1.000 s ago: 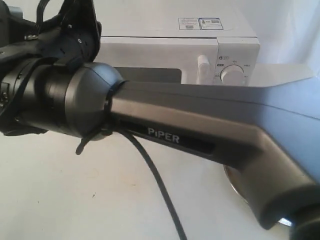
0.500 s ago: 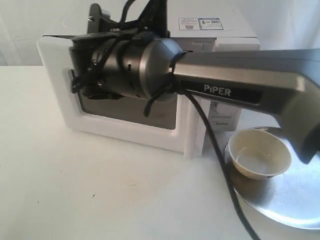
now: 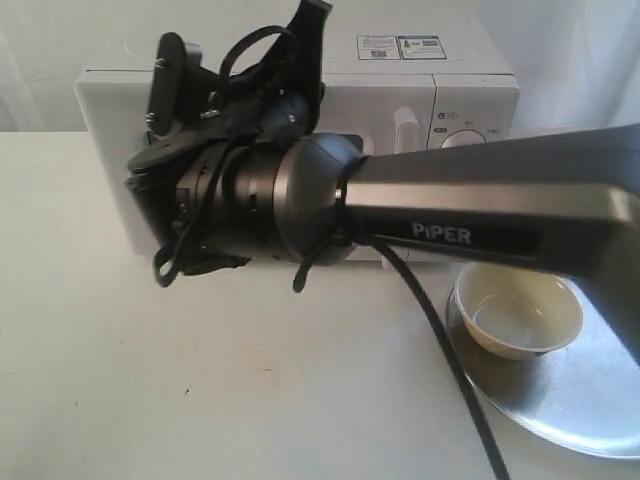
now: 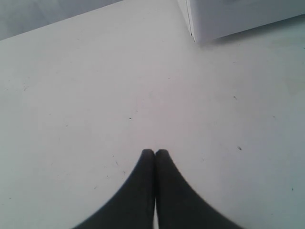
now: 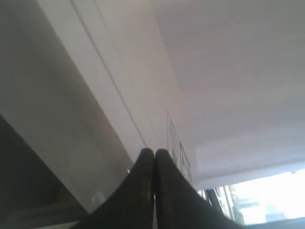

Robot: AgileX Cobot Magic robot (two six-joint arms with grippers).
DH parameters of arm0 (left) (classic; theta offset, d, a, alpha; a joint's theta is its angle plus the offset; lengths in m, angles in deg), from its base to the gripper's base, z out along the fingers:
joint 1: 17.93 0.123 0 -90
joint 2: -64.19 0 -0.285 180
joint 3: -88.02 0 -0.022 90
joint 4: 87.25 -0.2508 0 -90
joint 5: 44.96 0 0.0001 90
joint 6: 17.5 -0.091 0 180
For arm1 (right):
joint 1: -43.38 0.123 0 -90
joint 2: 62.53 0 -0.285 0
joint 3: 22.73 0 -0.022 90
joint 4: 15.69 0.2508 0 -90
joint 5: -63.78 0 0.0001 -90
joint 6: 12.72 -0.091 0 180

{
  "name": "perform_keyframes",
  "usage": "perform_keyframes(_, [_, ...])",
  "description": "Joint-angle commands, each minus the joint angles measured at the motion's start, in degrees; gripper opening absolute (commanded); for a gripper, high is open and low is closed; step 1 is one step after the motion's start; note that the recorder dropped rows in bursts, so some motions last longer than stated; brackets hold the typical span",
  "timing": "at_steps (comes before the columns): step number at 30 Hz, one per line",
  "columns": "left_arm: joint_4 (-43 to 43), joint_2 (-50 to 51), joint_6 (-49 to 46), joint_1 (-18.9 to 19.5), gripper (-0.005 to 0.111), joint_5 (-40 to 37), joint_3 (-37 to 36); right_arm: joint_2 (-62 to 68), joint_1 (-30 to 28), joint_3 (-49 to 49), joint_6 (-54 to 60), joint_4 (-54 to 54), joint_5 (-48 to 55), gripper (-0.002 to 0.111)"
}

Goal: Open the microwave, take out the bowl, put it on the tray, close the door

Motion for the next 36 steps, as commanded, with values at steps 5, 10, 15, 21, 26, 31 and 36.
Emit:
perform_keyframes(5, [0.2,-0.2,0.2,-0.2,0.000,0.0,-0.1,-3.6,10.8,1.3,3.6,3.3,-0.2,0.000])
perform_keyframes(10, [0.2,-0.2,0.2,-0.2,0.000,0.0,-0.1,-4.5,13.5,1.8,4.8,-1.0,-0.2,0.000])
perform_keyframes(15, [0.2,-0.2,0.2,-0.2,0.000,0.0,-0.1,-13.4,13.7,3.1,1.6,5.1,-0.2,0.000])
perform_keyframes(21, [0.2,-0.2,0.2,-0.2,0.000,0.0,-0.1,-28.6,14.6,3.4,1.7,25.6,-0.2,0.000])
perform_keyframes(26, [0.2,-0.2,0.2,-0.2,0.000,0.0,-0.1,-37.0,14.6,3.4,1.7,28.9,-0.2,0.000])
perform_keyframes(31, [0.2,-0.2,0.2,-0.2,0.000,0.0,-0.1,-43.1,14.6,3.4,1.7,28.8,-0.2,0.000])
perform_keyframes(36, [0.2,-0.2,0.2,-0.2,0.000,0.0,-0.1,-46.5,14.6,3.4,1.7,28.8,-0.2,0.000])
